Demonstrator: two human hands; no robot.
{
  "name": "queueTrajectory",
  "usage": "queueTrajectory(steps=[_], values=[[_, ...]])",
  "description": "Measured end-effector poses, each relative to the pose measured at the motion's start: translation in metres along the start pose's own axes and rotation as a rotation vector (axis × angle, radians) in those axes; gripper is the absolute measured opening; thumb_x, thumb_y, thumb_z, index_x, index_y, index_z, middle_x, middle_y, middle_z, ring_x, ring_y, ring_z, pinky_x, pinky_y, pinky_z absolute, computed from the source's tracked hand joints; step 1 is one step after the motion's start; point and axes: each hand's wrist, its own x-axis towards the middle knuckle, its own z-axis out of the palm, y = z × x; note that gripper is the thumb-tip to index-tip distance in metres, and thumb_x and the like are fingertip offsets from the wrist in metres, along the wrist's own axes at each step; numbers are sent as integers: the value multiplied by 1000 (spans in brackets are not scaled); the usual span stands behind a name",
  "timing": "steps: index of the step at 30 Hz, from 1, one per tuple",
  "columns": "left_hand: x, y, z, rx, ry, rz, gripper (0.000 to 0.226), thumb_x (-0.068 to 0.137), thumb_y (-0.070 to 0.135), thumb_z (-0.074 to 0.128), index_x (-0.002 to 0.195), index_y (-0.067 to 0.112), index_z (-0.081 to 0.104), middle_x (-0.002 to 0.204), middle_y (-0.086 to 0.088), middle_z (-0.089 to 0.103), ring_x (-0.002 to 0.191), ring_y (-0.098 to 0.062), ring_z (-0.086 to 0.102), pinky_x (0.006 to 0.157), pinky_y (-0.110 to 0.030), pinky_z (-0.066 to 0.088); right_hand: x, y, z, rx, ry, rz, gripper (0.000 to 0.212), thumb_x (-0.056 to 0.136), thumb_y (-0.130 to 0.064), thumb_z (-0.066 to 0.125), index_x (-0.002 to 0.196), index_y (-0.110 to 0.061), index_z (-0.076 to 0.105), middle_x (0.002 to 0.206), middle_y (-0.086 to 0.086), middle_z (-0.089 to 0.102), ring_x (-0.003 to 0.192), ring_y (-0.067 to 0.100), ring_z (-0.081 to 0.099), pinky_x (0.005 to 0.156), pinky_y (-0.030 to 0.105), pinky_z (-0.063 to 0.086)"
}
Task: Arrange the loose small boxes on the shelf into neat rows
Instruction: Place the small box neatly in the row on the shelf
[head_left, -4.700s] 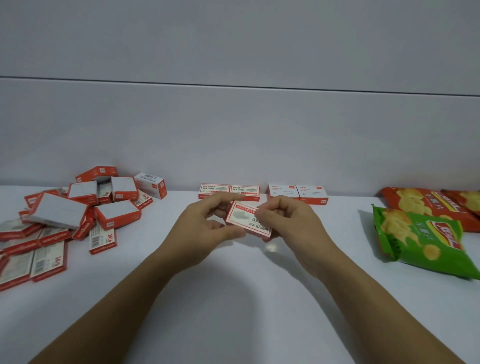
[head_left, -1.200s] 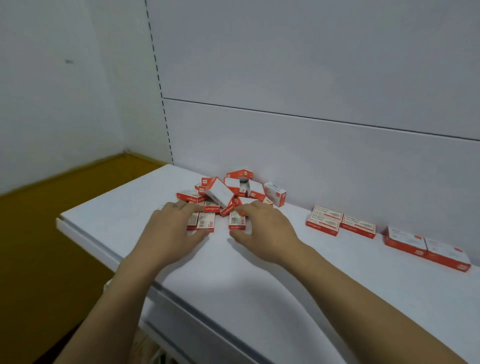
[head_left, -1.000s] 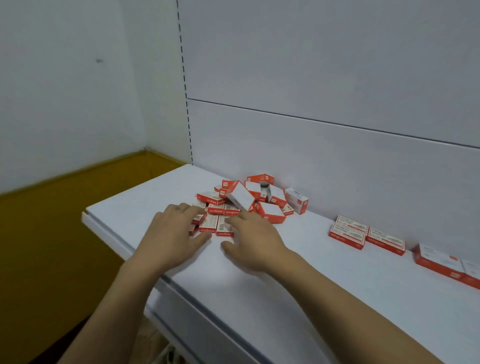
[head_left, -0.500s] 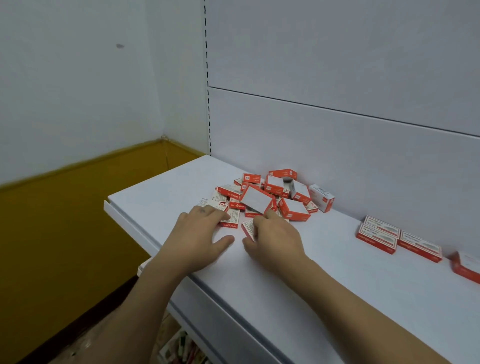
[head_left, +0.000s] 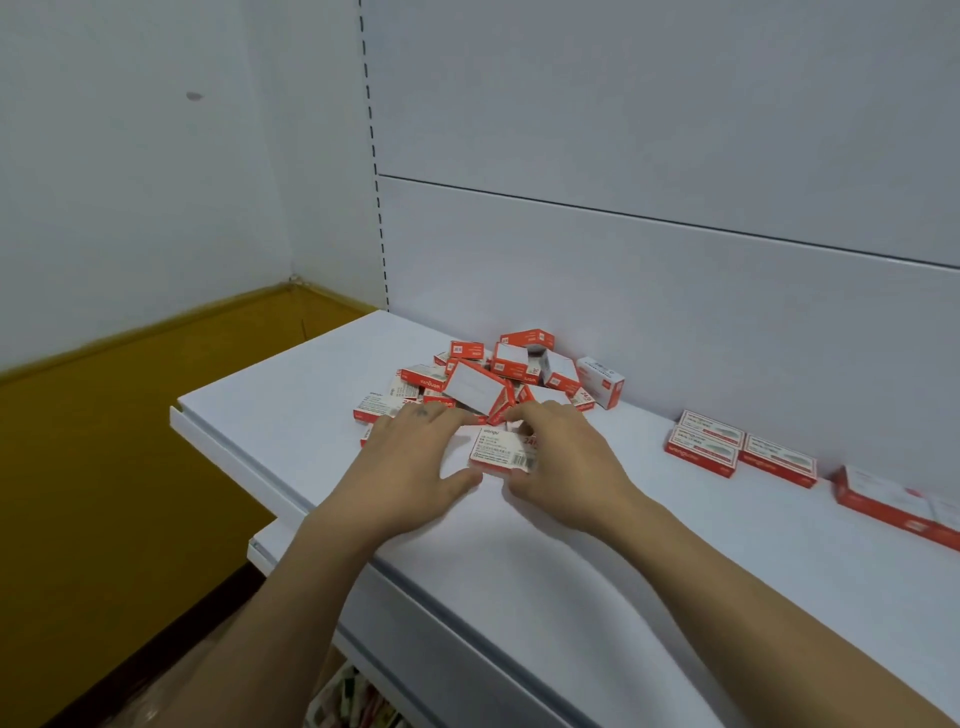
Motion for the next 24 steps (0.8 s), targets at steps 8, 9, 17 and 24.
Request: queueTrajectory(steps=[8,9,17,24], values=[[17,61,6,-24,5,187,68,85,48,62,143,37,28,148,9,36,134,-16,31,108,-39,29,-47,55,-54,38,122,36,60,79,-17,70,133,-28,45,123,-8,54,114,11,43,92,28,42],[20,71,9,-33,-5,213,70,84,48,63,143,38,26,148,9,35,135,-16,30,109,-40,28,-55,64,-58,54,140,57,59,79,-15,70,132,-28,46,119,-9,55,112,10,44,92,28,43],[53,149,45,-89,-81,478,70,81,47,65,140,37,29,139,7,47,127,-16,40,104,-40,33,-109,124,-82,105,305,259,55,79,-10,70,127,-28,51,101,-16,49,97,10,50,84,21,42],[51,167,81,-358,-58,436,58,76,48,70,127,46,42,115,17,64,105,-11,53,92,-33,48,-123,140,-77,143,421,277,53,77,-9,73,123,-29,54,106,-14,54,101,7,52,88,24,49]])
